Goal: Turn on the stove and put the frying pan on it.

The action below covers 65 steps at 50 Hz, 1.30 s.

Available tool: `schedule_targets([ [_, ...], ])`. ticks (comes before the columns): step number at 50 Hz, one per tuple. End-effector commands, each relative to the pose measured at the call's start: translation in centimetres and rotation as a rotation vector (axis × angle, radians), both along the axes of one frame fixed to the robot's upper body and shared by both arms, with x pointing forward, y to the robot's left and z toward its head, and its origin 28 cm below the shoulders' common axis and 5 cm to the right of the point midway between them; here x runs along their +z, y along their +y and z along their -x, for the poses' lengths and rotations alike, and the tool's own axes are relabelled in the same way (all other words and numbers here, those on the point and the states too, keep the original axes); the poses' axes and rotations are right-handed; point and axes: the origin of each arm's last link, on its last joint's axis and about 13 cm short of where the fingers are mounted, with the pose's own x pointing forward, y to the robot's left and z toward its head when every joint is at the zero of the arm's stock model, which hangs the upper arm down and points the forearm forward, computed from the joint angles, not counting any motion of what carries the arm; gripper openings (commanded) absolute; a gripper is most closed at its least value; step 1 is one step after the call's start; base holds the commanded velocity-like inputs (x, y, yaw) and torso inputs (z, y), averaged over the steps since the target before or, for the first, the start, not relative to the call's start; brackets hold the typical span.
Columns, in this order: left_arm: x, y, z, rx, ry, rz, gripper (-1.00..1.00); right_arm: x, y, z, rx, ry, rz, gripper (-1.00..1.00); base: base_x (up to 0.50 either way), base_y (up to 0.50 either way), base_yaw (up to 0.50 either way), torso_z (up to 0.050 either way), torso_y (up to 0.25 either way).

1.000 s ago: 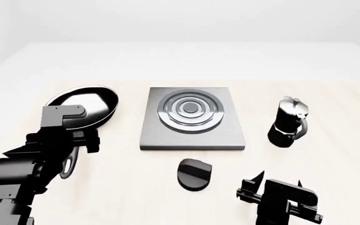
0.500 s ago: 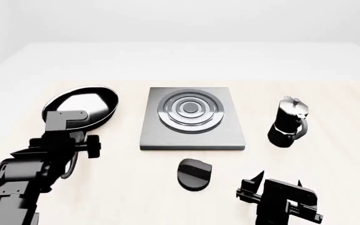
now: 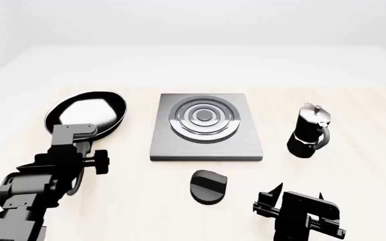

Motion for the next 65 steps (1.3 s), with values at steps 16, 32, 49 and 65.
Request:
schedule_targets([
  [16, -1.0, -0.4, -0.4, -0.007, 0.037, -0.010, 1.00, 0.0, 0.0, 0.0, 0.000, 0.003, 0.005, 1.00, 0.00, 0.00, 0.00, 0.000, 0.000],
  [32, -2.1, -0.2, -0.3, 0.025, 0.064, -0.021, -1.00, -0.1, -0.1, -0.2, -0.002, 0.004, 0.004, 1.00, 0.00, 0.00, 0.00, 0.000, 0.000],
  [49, 0.2, -0.7, -0.1, 0.001, -0.033, 0.010, -1.00, -0.2, 0.0, -0.2, -0.002, 0.008, 0.010, 1.00, 0.00, 0.00, 0.00, 0.000, 0.000],
  [65, 5.5, -3.1, 0.7, -0.155, -0.153, -0.021, -1.00, -0.1, 0.0, -0.1, 0.004, 0.011, 0.010, 1.00, 0.00, 0.00, 0.00, 0.000, 0.000],
])
